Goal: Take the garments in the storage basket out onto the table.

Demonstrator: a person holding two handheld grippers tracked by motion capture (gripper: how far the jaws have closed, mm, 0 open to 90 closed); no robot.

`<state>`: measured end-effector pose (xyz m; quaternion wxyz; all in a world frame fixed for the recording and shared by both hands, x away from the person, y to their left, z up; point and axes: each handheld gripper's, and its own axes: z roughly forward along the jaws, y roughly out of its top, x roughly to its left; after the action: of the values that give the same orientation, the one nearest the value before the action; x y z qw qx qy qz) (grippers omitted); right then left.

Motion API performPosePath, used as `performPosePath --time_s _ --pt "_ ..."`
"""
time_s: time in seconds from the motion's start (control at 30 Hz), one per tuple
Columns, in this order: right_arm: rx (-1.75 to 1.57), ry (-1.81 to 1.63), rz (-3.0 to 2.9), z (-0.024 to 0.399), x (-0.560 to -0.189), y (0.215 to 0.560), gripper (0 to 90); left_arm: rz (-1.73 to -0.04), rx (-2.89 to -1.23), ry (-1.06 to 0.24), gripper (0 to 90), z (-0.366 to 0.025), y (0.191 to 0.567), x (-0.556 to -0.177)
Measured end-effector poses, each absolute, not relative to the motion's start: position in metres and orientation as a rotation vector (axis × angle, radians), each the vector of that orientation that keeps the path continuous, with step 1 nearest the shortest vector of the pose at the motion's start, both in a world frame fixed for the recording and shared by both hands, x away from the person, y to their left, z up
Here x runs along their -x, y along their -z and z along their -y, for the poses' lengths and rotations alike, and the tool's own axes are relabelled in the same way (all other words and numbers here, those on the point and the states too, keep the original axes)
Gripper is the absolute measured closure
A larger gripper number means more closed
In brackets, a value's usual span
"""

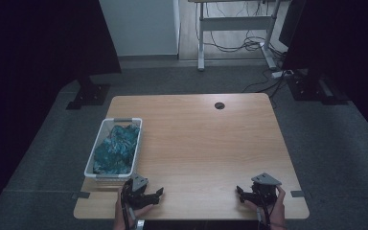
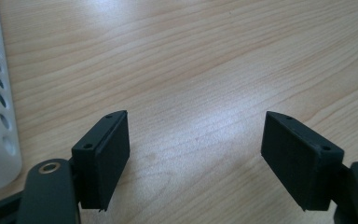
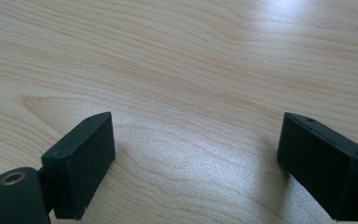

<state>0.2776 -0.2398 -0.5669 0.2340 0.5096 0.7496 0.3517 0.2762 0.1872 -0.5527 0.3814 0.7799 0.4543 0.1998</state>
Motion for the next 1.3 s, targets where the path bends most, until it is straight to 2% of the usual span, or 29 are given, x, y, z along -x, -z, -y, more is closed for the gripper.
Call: performPosePath --time_s 1.3 --pt "-1.409 -0.967 -2.038 0.2396 -0.2755 0.5677 10.8 -1.095 -2.026 -0.522 24.7 -0.183 0.5505 -0.2733"
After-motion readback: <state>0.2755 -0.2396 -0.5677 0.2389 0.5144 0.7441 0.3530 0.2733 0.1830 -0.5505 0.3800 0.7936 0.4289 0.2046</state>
